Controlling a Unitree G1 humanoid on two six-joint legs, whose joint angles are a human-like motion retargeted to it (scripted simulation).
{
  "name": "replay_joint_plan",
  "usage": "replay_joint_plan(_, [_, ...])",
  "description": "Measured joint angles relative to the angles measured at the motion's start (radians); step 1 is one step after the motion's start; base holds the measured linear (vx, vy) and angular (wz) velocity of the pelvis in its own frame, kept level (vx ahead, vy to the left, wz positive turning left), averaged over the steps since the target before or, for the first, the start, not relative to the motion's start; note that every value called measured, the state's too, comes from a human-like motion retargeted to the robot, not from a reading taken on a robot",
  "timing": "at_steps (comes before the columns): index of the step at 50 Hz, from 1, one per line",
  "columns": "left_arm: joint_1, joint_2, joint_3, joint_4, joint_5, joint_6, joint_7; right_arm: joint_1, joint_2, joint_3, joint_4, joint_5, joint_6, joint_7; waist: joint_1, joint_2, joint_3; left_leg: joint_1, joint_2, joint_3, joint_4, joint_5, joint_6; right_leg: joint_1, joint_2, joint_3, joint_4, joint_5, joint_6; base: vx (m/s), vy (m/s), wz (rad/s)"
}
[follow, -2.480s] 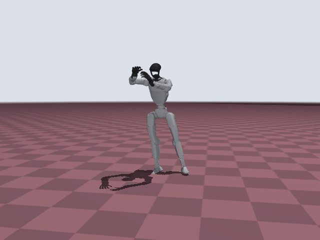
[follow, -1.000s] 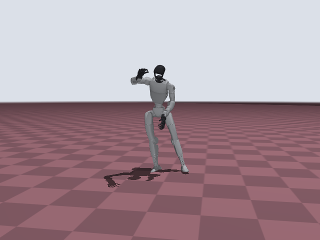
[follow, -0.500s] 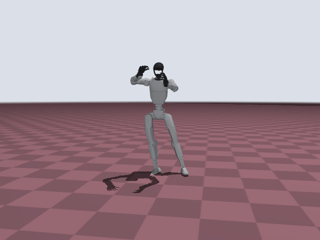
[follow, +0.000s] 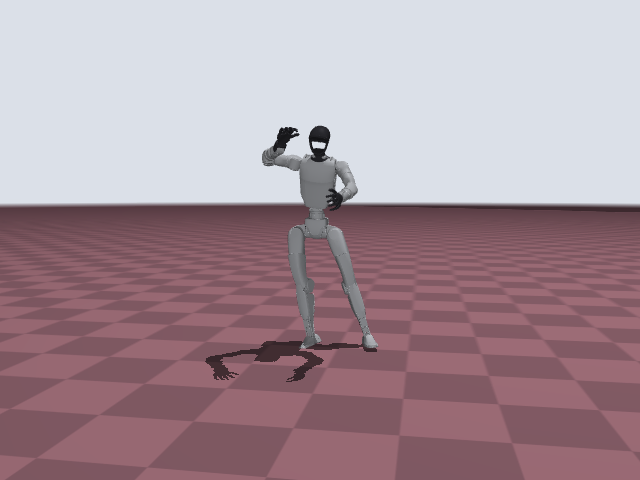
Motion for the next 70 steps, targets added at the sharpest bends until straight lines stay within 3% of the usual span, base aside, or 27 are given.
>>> replay_joint_plan(11, [0.278,-0.103,0.17,0.238,0.129,0.007,0.042,-0.09,0.026,-0.026,-0.014,-0.066,-0.01,-0.048,-0.034,-0.083,0.099,-0.052,0.037,0.045,0.004,0.038,-0.009,-0.064,0.062,0.025,-0.047,0.063,0.0,-0.15,-0.09,-0.28])
replay_joint_plan(18, [0.399,-0.288,0.227,0.429,0.184,0.027,0.115,-0.098,0.037,-0.027,-0.014,-0.071,-0.02,-0.046,-0.047,-0.051,0.1,-0.054,0.024,0.064,0.003,0.034,-0.009,-0.074,0.051,0.036,-0.052,0.07,0.0,0.0,0.02,-0.03])
replay_joint_plan(24, [0.4,-0.413,0.191,0.406,0.186,0.018,0.103,-0.078,0.035,-0.001,-0.008,-0.064,-0.02,-0.026,-0.064,-0.003,0.069,-0.036,0.006,0.072,0.002,0.018,-0.008,-0.063,0.027,0.04,-0.043,0.059,0.0,0.08,0.07,0.02])
replay_joint_plan(32, [0.077,-0.457,0.102,0.305,0.095,0.002,0.116,-0.071,0.023,0.07,0.025,-0.028,-0.009,0.007,-0.09,0.054,0.001,-0.003,-0.005,0.079,0.004,-0.001,-0.005,-0.04,0.011,0.041,-0.03,0.046,0.0,0.09,0.05,0.02])
replay_joint_plan(43, [-0.544,-0.322,0.048,0.151,0.015,-0.06,0.19,-0.106,0.011,0.183,0.056,0.05,-0.017,0.058,-0.114,0.09,-0.047,0.009,-0.039,0.095,0.044,-0.02,-0.004,-0.017,-0.03,0.054,-0.014,0.038,0.0,0.04,0.05,-0.03])
replay_joint_plan(51, [-0.707,-0.293,0.058,0.127,-0.04,-0.077,0.212,-0.112,0.0,0.194,0.064,0.057,-0.009,0.087,-0.084,0.099,-0.039,-0.044,-0.071,0.1,0.1,-0.032,-0.008,-0.023,-0.076,0.064,-0.005,0.036,0.0,-0.01,0.09,-0.03])
replay_joint_plan(55, [-0.629,-0.327,0.062,0.097,-0.05,-0.081,0.171,-0.118,0.01,0.16,0.087,0.05,-0.002,0.076,-0.07,0.11,-0.023,-0.052,-0.078,0.106,0.084,-0.032,-0.007,-0.022,-0.085,0.066,-0.002,0.031,0.0,0.0,0.13,-0.03])
replay_joint_plan(61, [-0.295,-0.374,0.106,0.034,0.009,-0.094,0.083,-0.12,0.055,0.093,0.113,0.034,0.003,0.058,-0.087,0.111,0.002,-0.027,-0.094,0.132,0.004,-0.013,-0.005,-0.014,-0.092,0.076,-0.003,0.03,0.0,0.0,0.19,-0.08])
replay_joint_plan(70, [0.264,-0.326,0.184,0.156,0.157,-0.046,0.002,-0.106,0.083,0.023,0.095,-0.03,0.01,0.034,-0.113,0.043,-0.008,-0.049,-0.142,0.187,0.0,-0.026,-0.009,-0.031,-0.134,0.115,-0.029,0.063,0.0,0.01,0.24,-0.18])
